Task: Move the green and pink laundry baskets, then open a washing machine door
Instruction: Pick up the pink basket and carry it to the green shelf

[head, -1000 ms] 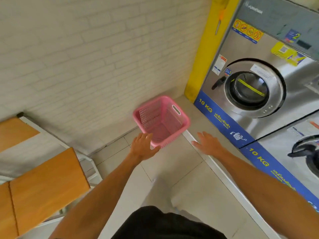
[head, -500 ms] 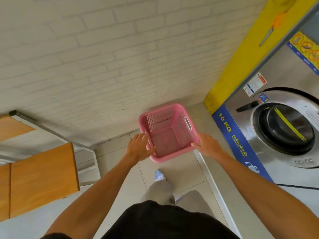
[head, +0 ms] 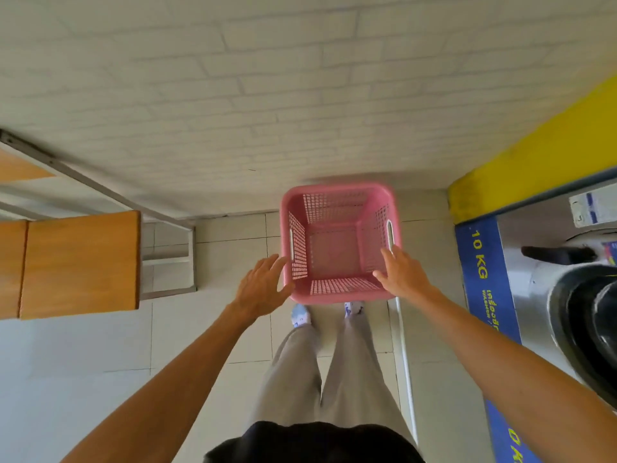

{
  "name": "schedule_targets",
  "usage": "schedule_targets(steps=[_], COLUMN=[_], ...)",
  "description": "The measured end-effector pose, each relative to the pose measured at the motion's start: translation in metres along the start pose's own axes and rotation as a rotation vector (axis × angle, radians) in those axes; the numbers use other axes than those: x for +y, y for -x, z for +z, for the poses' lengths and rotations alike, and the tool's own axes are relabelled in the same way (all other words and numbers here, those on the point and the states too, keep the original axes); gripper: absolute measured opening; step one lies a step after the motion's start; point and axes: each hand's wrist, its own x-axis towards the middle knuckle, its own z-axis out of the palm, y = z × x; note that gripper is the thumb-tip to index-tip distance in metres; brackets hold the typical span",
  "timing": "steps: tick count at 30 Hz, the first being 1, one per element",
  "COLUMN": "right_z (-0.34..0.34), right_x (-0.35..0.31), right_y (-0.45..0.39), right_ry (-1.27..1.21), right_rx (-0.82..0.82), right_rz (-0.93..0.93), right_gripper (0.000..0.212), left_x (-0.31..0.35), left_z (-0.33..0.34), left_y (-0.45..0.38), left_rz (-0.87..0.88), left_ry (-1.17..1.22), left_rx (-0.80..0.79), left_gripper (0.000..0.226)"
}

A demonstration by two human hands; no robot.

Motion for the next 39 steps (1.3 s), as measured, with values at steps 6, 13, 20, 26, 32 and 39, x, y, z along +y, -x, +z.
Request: schedule_targets(steps=[6,13,20,26,32,39], right_z=[0.052,0.117,0.155,0.162,0.17,0.123], right_x=[0.065,0.121,0.136,0.143,0.14,0.117], right_y=[-0.078,-0.145,-0.187,-0.213,-0.222,-0.195], right_ry=[0.048,-0.252,-0.283,-0.354,-0.454,-0.255], right_rx=[-0.004,0.109,0.147,0.219,0.247,0.196], right_rz=[-0.063,0.143,0.109,0.187,0.274,0.165], right_gripper=[0.064,0.074,0.093,0.09,0.07,0.08], left_x=[-0.013,-0.055,-0.094,-0.1,-0.104,-0.09], left_z=[0.073,0.133,0.189,0.209,0.223,0.196], left_y=[-0.076,-0.175,-0.228,-0.252,-0.264,-0.195], left_rz=[-0.097,-0.302,-0.424,-0.427,-0.433,-0.443], left_ry=[0.05,0.11,0.212,0.393,0.476,0.411], left_rx=[-0.055,0.045,0.089,0.222,0.316,0.335], left_gripper=[0.077,0.084,0.098,0.097,0.079,0.097])
